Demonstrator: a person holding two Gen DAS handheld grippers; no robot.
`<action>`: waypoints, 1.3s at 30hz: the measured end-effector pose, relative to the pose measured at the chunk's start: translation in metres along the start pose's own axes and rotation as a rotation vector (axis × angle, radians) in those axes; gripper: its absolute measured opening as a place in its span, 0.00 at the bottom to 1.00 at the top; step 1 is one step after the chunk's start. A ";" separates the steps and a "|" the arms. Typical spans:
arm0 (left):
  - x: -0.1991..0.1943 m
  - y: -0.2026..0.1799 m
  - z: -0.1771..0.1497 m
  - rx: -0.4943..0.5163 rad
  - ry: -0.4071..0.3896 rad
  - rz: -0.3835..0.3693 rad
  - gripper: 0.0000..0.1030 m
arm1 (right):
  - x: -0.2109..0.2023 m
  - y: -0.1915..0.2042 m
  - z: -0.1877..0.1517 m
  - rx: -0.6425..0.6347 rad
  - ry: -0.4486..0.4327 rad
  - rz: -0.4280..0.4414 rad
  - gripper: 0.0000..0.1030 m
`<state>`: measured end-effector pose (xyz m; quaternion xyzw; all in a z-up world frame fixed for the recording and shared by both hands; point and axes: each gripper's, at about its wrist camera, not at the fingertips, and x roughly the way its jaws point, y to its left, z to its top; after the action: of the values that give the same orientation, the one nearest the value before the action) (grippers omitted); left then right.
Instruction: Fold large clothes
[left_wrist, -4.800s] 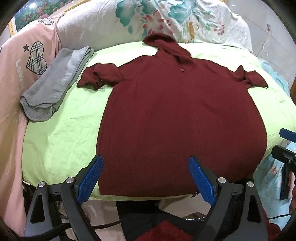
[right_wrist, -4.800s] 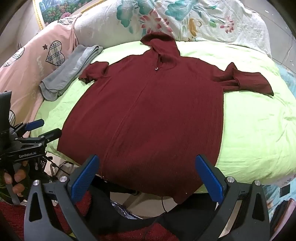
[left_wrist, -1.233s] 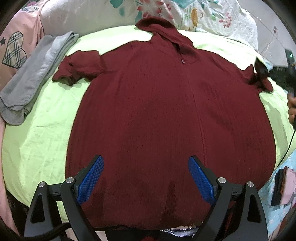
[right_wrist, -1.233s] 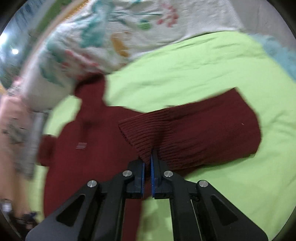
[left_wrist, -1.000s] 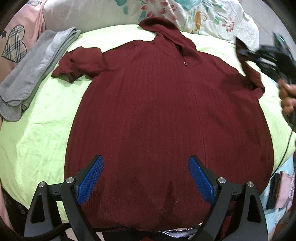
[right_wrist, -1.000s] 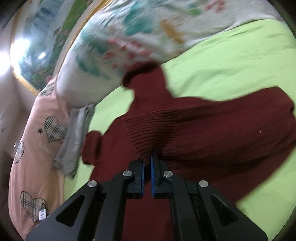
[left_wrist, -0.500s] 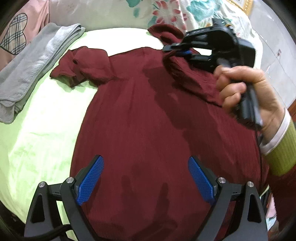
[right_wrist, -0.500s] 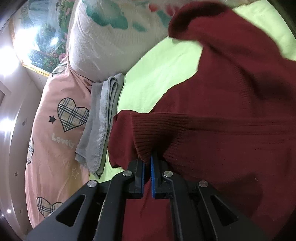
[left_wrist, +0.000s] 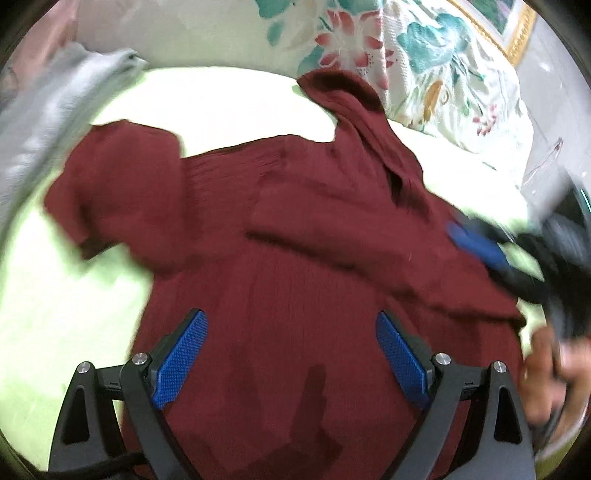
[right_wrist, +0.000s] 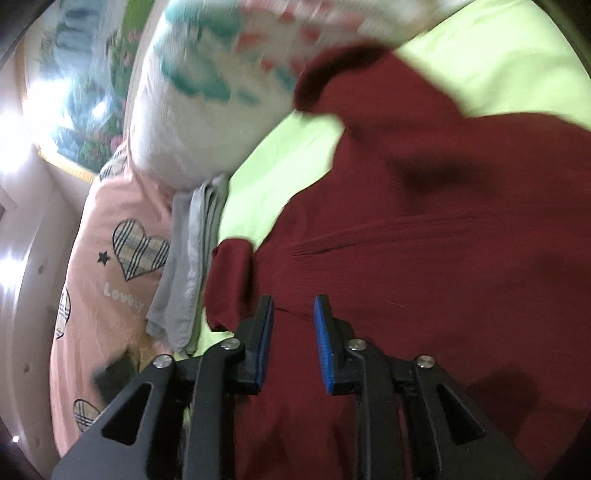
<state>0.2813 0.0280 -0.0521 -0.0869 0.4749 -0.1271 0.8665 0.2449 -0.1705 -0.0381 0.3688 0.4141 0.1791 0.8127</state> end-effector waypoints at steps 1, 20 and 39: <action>0.011 -0.001 0.009 -0.008 0.009 -0.010 0.90 | -0.019 -0.007 -0.006 0.006 -0.026 -0.023 0.27; 0.043 0.017 0.051 -0.098 -0.103 0.095 0.06 | -0.175 -0.115 -0.021 0.183 -0.297 -0.414 0.43; 0.051 0.024 0.037 -0.069 0.006 0.070 0.13 | -0.124 -0.141 0.021 0.120 -0.152 -0.527 0.15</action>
<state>0.3424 0.0361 -0.0800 -0.0998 0.4842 -0.0804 0.8655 0.1860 -0.3476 -0.0683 0.3082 0.4436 -0.0914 0.8366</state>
